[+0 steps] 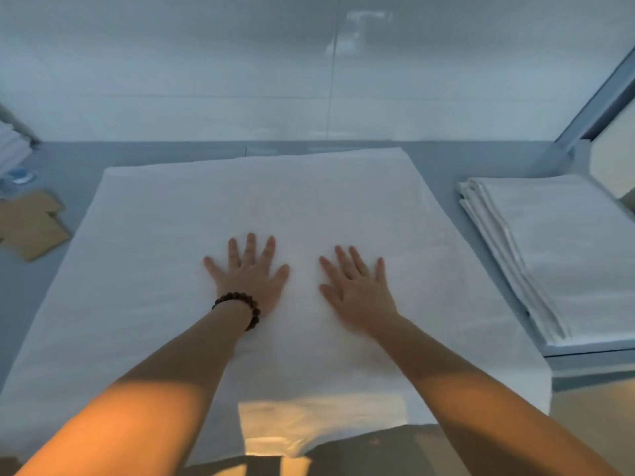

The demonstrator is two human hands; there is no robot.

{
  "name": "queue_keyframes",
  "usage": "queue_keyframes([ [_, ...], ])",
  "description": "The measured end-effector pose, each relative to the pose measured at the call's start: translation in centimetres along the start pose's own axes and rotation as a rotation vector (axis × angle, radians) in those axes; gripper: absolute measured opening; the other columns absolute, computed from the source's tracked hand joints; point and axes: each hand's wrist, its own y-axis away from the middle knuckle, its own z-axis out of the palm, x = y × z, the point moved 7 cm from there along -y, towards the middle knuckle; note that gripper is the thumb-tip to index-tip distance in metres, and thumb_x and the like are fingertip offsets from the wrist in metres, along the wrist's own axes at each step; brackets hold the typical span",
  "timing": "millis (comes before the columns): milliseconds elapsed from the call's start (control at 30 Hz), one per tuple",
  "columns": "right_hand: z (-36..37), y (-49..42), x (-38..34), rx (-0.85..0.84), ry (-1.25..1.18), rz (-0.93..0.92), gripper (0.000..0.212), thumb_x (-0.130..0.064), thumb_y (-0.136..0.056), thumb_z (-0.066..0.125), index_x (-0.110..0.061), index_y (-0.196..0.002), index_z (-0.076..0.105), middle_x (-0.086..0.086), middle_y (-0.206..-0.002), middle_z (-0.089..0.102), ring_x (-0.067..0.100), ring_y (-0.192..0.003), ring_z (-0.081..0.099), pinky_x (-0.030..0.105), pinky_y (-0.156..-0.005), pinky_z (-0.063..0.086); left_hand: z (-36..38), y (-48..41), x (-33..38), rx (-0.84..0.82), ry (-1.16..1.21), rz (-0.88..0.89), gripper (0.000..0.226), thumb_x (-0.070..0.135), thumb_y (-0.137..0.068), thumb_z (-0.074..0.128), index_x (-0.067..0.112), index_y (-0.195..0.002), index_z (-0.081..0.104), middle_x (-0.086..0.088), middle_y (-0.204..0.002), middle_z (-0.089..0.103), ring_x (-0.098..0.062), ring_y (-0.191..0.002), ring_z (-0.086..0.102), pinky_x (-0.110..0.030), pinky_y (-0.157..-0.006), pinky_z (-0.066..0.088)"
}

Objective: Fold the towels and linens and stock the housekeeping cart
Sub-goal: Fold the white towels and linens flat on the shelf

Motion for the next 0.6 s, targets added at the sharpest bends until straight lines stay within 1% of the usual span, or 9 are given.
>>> queue_keyframes([
  [33,0.6,0.3,-1.7,-0.018,0.030,-0.074,0.061,-0.061,-0.094,0.009,-0.039,-0.151,-0.002,-0.008,-0.160,-0.009,0.014,-0.147,-0.013,0.058,-0.111,-0.012,-0.1,-0.2,-0.1,0.010,-0.001,0.004,0.077,0.074,-0.074,-0.013,0.046,-0.146,-0.018,0.009,-0.159,-0.021,-0.026,-0.147,-0.015,-0.070,-0.105,-0.007],
  [67,0.6,0.2,-1.3,-0.019,0.056,-0.075,0.063,-0.064,-0.092,0.006,-0.041,-0.150,-0.004,-0.010,-0.160,-0.010,0.014,-0.147,-0.013,0.056,-0.112,-0.013,-0.2,-0.5,-0.2,0.018,-0.003,0.008,0.078,0.074,-0.073,-0.014,0.046,-0.146,-0.017,0.009,-0.159,-0.020,-0.026,-0.147,-0.015,-0.070,-0.106,-0.007],
  [167,-0.6,0.6,7.7,0.054,0.072,0.207,0.061,-0.061,-0.094,0.006,-0.039,-0.151,-0.004,-0.009,-0.160,-0.010,0.014,-0.147,-0.010,0.053,-0.116,-0.006,-0.1,-0.8,-0.2,0.033,-0.003,0.019,0.077,0.075,-0.075,-0.014,0.047,-0.146,-0.016,0.009,-0.160,-0.017,-0.026,-0.148,-0.013,-0.070,-0.106,-0.007],
  [233,-1.2,2.0,14.0,0.046,0.074,0.361,0.060,-0.057,-0.096,0.005,-0.037,-0.151,-0.007,-0.008,-0.160,-0.011,0.014,-0.147,-0.009,0.053,-0.117,-0.001,-0.2,-0.7,0.1,0.042,-0.004,0.027,0.073,0.074,-0.079,-0.011,0.046,-0.147,-0.014,0.009,-0.160,-0.015,-0.026,-0.148,-0.012,-0.070,-0.107,-0.007],
  [300,-1.7,3.4,17.1,-0.014,0.088,0.446,0.059,-0.055,-0.096,0.003,-0.035,-0.151,-0.010,-0.005,-0.160,-0.013,0.016,-0.148,-0.009,0.055,-0.117,0.000,-1.0,-0.6,0.7,0.057,-0.007,0.034,0.068,0.070,-0.087,-0.004,0.044,-0.149,-0.011,0.006,-0.161,-0.012,-0.028,-0.148,-0.011,-0.069,-0.109,-0.006],
  [367,-2.2,4.2,17.0,-0.032,0.100,0.495,0.059,-0.053,-0.098,0.005,-0.033,-0.151,-0.009,-0.003,-0.161,-0.013,0.018,-0.148,-0.009,0.059,-0.115,-0.002,-2.5,0.2,1.8,0.093,-0.043,0.032,0.062,0.061,-0.094,0.003,0.039,-0.151,-0.010,0.002,-0.162,-0.011,-0.031,-0.148,-0.011,-0.070,-0.109,-0.005],
  [467,-2.4,5.6,12.2,0.047,0.088,0.385,0.056,-0.049,-0.100,0.014,-0.034,-0.152,-0.002,-0.003,-0.161,-0.010,0.019,-0.148,-0.010,0.061,-0.114,-0.002,-3.3,3.5,3.8,0.115,-0.013,0.016,0.060,0.054,-0.098,0.010,0.037,-0.151,-0.012,-0.003,-0.162,-0.011,-0.036,-0.147,-0.010,-0.073,-0.107,-0.003],
  [533,-2.0,6.7,6.5,0.132,0.056,0.189,0.055,-0.050,-0.100,0.019,-0.037,-0.152,0.005,-0.003,-0.161,-0.005,0.020,-0.148,-0.010,0.062,-0.113,-0.002,-2.1,6.3,3.8,0.077,0.032,-0.009,0.063,0.061,-0.093,0.008,0.041,-0.149,-0.014,-0.005,-0.161,-0.014,-0.038,-0.146,-0.011,-0.075,-0.103,-0.008],
  [600,-1.5,7.2,1.7,0.148,0.017,0.042,0.054,-0.054,-0.099,0.018,-0.040,-0.151,0.011,-0.003,-0.161,0.000,0.022,-0.148,-0.008,0.064,-0.112,-0.002,-0.5,8.3,2.8,-0.005,0.050,-0.057,0.067,0.071,-0.087,0.003,0.046,-0.146,-0.018,-0.005,-0.160,-0.020,-0.039,-0.145,-0.015,-0.075,-0.100,-0.011],
])
